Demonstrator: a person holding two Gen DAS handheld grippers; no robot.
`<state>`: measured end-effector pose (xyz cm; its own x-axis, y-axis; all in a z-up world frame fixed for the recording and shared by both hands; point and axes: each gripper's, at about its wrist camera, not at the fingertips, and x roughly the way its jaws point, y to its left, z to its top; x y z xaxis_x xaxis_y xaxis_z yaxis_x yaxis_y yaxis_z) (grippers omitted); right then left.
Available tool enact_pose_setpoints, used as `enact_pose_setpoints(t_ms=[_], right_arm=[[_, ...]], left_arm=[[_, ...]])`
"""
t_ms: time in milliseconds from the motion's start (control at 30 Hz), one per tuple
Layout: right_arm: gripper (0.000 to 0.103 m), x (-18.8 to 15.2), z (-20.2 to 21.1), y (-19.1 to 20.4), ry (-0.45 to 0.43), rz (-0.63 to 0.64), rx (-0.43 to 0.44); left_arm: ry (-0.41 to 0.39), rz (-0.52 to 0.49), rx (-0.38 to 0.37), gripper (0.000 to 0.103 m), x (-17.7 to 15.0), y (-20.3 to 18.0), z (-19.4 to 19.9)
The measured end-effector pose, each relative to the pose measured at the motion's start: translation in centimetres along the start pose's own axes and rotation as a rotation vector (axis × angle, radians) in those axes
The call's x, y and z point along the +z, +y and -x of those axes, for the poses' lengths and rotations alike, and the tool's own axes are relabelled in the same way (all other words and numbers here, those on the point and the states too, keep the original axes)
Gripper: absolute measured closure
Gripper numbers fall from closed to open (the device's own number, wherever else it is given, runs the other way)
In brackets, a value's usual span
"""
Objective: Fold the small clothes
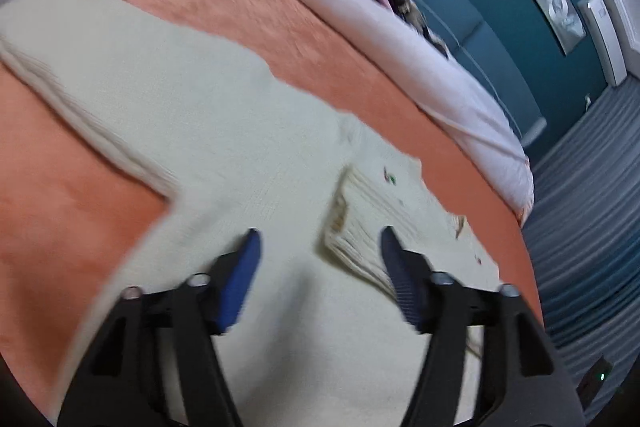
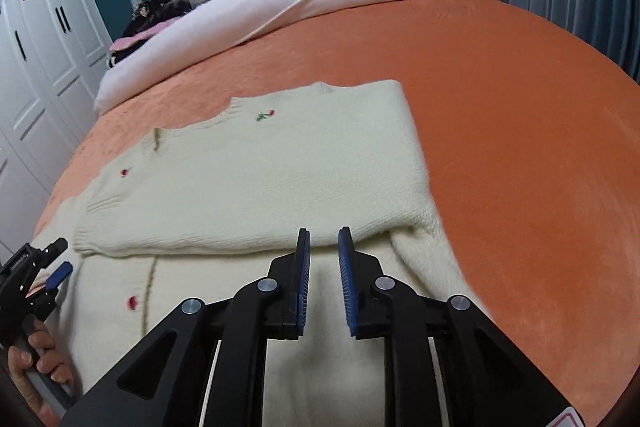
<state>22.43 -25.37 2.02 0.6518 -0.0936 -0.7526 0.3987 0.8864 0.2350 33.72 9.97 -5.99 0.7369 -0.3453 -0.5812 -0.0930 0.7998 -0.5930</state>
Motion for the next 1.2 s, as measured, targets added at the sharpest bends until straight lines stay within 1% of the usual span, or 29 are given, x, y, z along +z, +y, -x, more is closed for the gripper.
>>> enact_pose_setpoints(t_ms=[33, 67, 100, 133, 200, 233, 267, 300, 333, 367, 400, 433, 467, 500, 533, 567, 633, 700, 767, 833, 867, 933, 967, 1000, 1033, 1067, 1100, 1167, 1200], right_arm=[[0.078, -1.0, 0.7, 0.4, 0.005, 0.017, 0.010], [0.074, -2.3, 1.2, 0.6, 0.013, 0.031, 0.022], [0.071, -3.6, 1.5, 0.7, 0.026, 0.040, 0.040], [0.070, -4.7, 1.2, 0.8, 0.039, 0.047, 0.049], [0.064, -6.9, 0.7, 0.9, 0.079, 0.038, 0.046], [0.064, -7.5, 0.7, 0.6, 0.083, 0.013, 0.059], [0.062, -7.6, 0.9, 0.3, 0.071, 0.001, 0.071], [0.057, -7.6, 0.7, 0.3, 0.076, -0.006, 0.089], [0.054, -7.6, 0.3, 0.2, 0.082, -0.011, 0.108], [0.051, -7.8, 0.1, 0.2, 0.081, -0.010, 0.117], [0.049, -8.1, 0.1, 0.3, 0.079, -0.004, 0.121], [0.045, -8.1, 0.1, 0.5, 0.077, 0.006, 0.127], [0.042, -8.2, 0.1, 0.7, 0.077, 0.016, 0.129], [0.040, -8.1, 0.1, 0.7, 0.077, 0.021, 0.128], [0.040, -8.1, 0.1, 0.8, 0.075, 0.024, 0.129], [0.039, -8.1, 0.1, 0.7, 0.072, 0.024, 0.133], [0.038, -8.1, 0.1, 0.6, 0.068, 0.019, 0.142], [0.038, -8.1, 0.1, 0.4, 0.064, 0.010, 0.156], [0.038, -8.1, 0.1, 0.1, 0.060, -0.002, 0.171], [0.038, -8.1, 0.2, -0.2, 0.057, -0.014, 0.185], [0.038, -8.1, 0.2, -0.3, 0.056, -0.019, 0.191], [0.038, -8.0, 0.3, -0.4, 0.056, -0.023, 0.195], [0.038, -8.0, 0.3, -0.4, 0.057, -0.024, 0.197], [0.038, -8.0, 0.3, -0.5, 0.058, -0.026, 0.200], [0.038, -7.9, 0.4, -0.6, 0.058, -0.030, 0.204], [0.038, -7.9, 0.4, -0.7, 0.057, -0.035, 0.210], [0.038, -7.8, 0.5, -0.7, 0.057, -0.042, 0.216], [0.038, -7.6, 0.7, -1.0, 0.061, -0.062, 0.233], [0.039, -7.2, 1.0, -1.2, 0.065, -0.079, 0.237]], left_arm=[[-0.057, 0.021, 0.028, 0.020, 1.2, 1.4, 1.9], [-0.094, 0.041, 0.070, 0.016, 2.8, 3.1, 3.5], [-0.119, 0.067, 0.118, 0.015, 4.5, 5.1, 4.6], [-0.138, 0.098, 0.163, 0.015, 6.2, 7.2, 5.6], [-0.163, 0.167, 0.282, 0.015, 9.7, 11.9, 6.8], [-0.168, 0.208, 0.330, 0.015, 11.3, 14.2, 7.2], [-0.162, 0.261, 0.380, 0.015, 12.7, 16.7, 7.3], [-0.153, 0.324, 0.424, 0.015, 13.8, 18.9, 7.3], [-0.141, 0.391, 0.444, 0.015, 14.5, 21.1, 7.1], [-0.143, 0.452, 0.422, 0.019, 15.1, 22.8, 7.1], [-0.170, 0.489, 0.403, 0.019, 15.5, 23.4, 7.3], [-0.178, 0.497, 0.422, 0.021, 16.2, 23.2, 7.2], [-0.160, 0.481, 0.441, 0.036, 16.9, 22.8, 6.6], [-0.130, 0.456, 0.420, 0.069, 17.5, 22.2, 5.9], [-0.089, 0.440, 0.401, 0.081, 18.3, 21.5, 5.3], [-0.084, 0.420, 0.381, 0.093, 18.6, 20.0, 5.1], [-0.132, 0.324, 0.307, 0.091, 19.6, 15.4, 5.9], [-0.153, 0.150, 0.217, 0.091, 19.8, 8.1, 6.3], [-0.143, -0.038, 0.107, 0.091, 18.2, -0.2, 6.3], [-0.090, -0.182, -0.025, 0.090, 14.6, -7.9, 5.5], [-0.049, -0.236, -0.081, 0.089, 12.3, -10.8, 4.9], [0.055, -0.311, -0.173, 0.087, 7.0, -15.1, 2.9], [0.118, -0.344, -0.180, 0.076, 3.8, -16.5, 1.5], [0.177, -0.375, -0.164, 0.052, 0.6, -17.4, 0.0], [0.219, -0.390, -0.142, 0.044, -2.0, -17.6, -1.2], [0.263, -0.380, -0.123, 0.041, -4.4, -17.2, -2.3], [0.302, -0.340, -0.115, 0.041, -6.0, -16.2, -3.0], [0.334, -0.203, -0.107, 0.041, -7.3, -13.1, -3.3], [0.331, -0.129, -0.104, 0.041, -7.0, -11.5, -3.3]])
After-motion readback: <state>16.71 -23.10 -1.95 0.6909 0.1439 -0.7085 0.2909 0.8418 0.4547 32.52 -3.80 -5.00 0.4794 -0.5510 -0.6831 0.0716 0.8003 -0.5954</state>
